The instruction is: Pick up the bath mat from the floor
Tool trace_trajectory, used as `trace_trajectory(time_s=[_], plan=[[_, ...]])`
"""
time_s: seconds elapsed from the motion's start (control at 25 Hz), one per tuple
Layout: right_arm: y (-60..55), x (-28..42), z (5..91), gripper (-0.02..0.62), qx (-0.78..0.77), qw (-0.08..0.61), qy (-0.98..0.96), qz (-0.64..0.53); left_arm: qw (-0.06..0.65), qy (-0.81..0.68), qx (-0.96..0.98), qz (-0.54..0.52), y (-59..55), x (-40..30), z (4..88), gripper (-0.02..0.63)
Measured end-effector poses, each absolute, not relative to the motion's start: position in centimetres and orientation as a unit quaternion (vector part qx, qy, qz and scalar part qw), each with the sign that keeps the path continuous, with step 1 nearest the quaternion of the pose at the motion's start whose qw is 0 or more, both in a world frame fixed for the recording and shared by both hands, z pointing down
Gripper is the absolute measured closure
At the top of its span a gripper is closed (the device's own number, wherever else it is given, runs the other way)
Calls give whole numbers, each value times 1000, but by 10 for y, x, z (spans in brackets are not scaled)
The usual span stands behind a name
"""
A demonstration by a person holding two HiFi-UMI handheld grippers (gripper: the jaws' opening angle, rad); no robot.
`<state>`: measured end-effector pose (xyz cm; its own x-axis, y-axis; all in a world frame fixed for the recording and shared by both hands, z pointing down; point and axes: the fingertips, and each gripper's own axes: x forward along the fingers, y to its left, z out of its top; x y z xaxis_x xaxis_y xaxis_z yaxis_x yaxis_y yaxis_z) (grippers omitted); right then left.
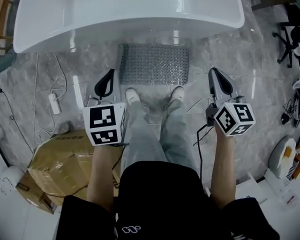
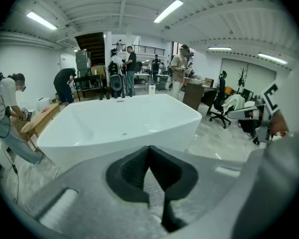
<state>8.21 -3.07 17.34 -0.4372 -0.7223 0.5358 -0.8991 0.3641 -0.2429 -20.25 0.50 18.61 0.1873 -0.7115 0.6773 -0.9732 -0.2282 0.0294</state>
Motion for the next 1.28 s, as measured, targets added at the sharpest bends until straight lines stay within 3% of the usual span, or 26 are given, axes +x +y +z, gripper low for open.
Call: trace_trajectory(time_s=[0.52, 0.72, 1.28], plan=[[-49, 90, 317, 589, 478, 207, -787, 330, 303, -530, 722, 326, -11, -165, 314, 602], [-44, 93, 380, 589, 459, 225, -780, 361, 361, -506, 726, 292, -25, -141, 354, 600], [-5, 93, 520, 561, 430, 262, -768, 395, 438, -467, 689, 340, 1, -147, 512, 546]])
